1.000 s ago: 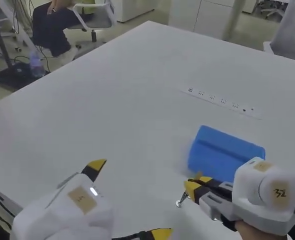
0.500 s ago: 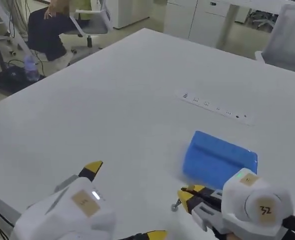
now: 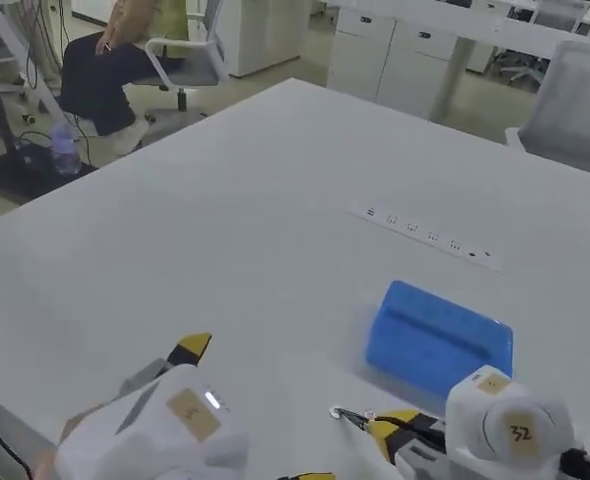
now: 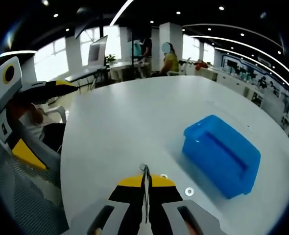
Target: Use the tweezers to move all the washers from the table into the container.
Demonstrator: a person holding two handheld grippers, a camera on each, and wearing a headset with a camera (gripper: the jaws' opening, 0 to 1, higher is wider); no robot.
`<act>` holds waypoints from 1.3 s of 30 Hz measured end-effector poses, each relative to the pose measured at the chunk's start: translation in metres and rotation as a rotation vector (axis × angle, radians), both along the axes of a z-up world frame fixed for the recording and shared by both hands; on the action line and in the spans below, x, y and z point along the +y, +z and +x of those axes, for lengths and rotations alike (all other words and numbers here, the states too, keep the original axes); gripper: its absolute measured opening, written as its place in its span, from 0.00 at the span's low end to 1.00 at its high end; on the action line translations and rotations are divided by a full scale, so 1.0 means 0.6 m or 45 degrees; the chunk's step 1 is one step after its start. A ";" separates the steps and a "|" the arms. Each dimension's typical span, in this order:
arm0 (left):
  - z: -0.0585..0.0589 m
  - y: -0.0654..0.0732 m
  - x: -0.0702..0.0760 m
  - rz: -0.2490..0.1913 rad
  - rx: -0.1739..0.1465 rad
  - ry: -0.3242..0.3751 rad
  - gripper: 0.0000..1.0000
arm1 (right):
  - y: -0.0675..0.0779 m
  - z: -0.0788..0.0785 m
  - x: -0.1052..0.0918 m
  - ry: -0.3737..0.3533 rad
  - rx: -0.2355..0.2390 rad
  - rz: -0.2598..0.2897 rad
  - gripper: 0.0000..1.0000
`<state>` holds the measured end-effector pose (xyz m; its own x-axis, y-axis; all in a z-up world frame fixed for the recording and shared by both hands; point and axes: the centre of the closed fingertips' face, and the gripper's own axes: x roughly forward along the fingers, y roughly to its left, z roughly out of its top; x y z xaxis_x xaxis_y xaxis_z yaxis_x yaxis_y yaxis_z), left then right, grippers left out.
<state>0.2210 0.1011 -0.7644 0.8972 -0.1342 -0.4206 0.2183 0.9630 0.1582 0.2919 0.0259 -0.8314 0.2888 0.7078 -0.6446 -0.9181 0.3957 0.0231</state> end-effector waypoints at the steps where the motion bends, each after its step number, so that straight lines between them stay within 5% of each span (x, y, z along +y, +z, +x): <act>1: 0.000 0.000 0.000 0.005 0.000 -0.002 0.97 | 0.004 -0.002 0.001 0.010 0.003 -0.006 0.00; 7: 0.000 0.002 0.004 0.004 -0.005 0.008 0.97 | 0.024 -0.016 -0.017 0.037 0.012 -0.057 0.00; 16: -0.001 0.003 0.003 0.009 -0.010 0.003 0.96 | 0.053 -0.042 -0.091 0.128 0.062 -0.202 0.00; 21: -0.001 0.000 0.004 0.018 0.000 0.006 0.96 | 0.038 -0.067 -0.124 0.158 0.159 -0.285 0.00; 27: -0.002 -0.003 0.005 0.026 0.011 0.005 0.95 | 0.017 -0.096 -0.149 0.233 0.205 -0.396 0.00; 34: -0.002 -0.005 0.005 0.034 0.019 0.006 0.95 | 0.002 -0.101 -0.151 0.339 0.183 -0.549 0.00; 39: -0.001 -0.005 0.007 0.035 0.018 0.013 0.95 | 0.009 -0.091 -0.139 0.340 0.197 -0.537 0.00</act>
<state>0.2202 0.1055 -0.7672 0.8926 -0.1133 -0.4364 0.2107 0.9605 0.1817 0.2371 -0.0578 -0.8261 0.0125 0.4134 -0.9104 -0.9868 0.1523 0.0556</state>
